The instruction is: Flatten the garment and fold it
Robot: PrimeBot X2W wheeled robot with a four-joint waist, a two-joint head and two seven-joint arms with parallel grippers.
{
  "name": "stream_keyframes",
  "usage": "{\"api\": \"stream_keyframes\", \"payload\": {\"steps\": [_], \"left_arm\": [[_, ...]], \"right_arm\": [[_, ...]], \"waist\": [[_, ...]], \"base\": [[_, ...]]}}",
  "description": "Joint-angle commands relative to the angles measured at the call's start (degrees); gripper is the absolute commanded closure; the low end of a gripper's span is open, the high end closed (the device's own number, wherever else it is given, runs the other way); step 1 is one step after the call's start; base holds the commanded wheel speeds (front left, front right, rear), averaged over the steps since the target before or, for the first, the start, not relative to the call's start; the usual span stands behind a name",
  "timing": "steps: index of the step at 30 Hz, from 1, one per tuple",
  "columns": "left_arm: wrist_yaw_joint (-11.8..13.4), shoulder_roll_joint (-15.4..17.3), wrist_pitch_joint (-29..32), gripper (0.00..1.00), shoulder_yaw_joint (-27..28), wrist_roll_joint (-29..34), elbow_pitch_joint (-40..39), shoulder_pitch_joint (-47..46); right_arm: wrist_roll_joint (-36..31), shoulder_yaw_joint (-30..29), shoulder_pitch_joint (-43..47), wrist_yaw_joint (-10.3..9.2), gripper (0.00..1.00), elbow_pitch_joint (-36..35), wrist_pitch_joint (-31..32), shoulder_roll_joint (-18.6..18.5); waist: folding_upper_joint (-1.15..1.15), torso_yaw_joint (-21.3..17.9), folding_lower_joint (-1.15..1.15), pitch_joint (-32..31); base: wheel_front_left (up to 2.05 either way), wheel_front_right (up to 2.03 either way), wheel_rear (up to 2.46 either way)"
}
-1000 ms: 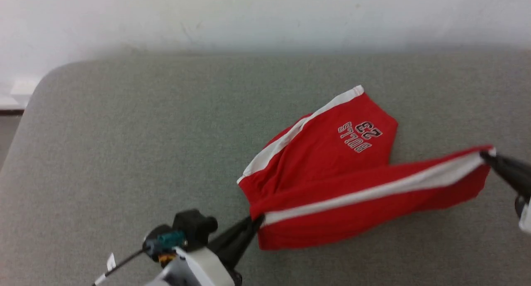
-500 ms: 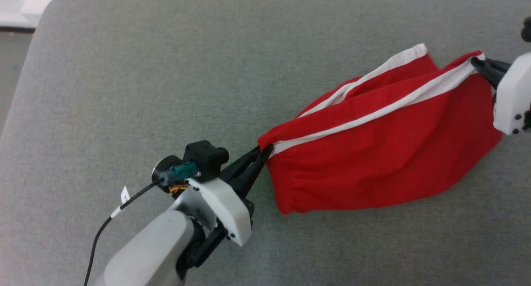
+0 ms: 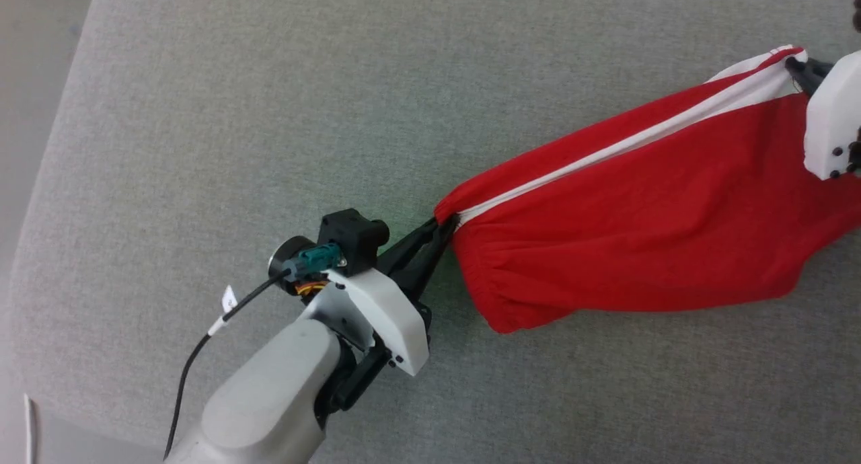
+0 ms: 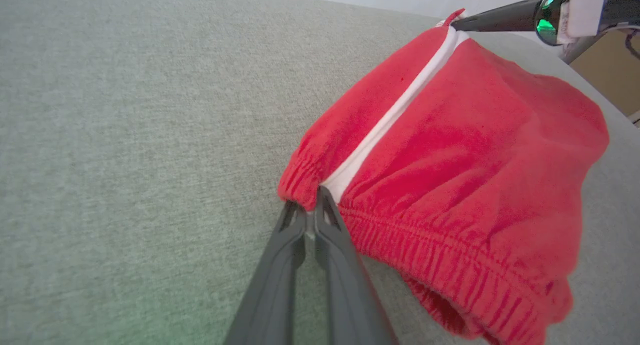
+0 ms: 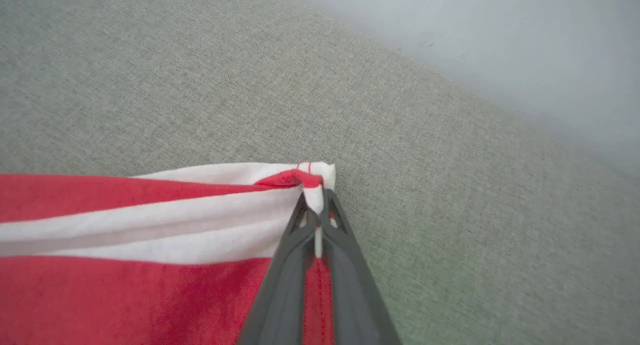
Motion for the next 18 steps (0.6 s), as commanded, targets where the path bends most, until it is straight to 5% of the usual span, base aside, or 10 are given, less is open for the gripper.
{"api": "stream_keyframes", "payload": {"steps": [1,10,18], "left_arm": [[-0.41,-0.25,-0.33,0.0,-0.05,0.55,0.4,-1.07],[0.64,-1.13,-5.08,0.0,1.02,0.48,2.47,-0.05],[6.38,0.48,-10.42,0.0,5.97,0.49,0.06,4.5]], "right_arm": [[-0.33,0.23,-0.7,-0.12,0.0,0.36,-0.5,0.26],[1.03,4.91,-0.93,-0.12,0.0,6.18,-7.95,1.75],[3.17,5.12,3.12,-0.12,0.0,5.01,-20.88,2.0]], "waist": [[0.0,0.13,-0.01,0.06],[0.0,-2.06,-0.01,-5.65],[0.0,-4.88,-0.01,-14.13]], "base": [[0.0,0.0,0.0],[0.0,0.0,0.0],[0.0,0.0,0.0]]}}
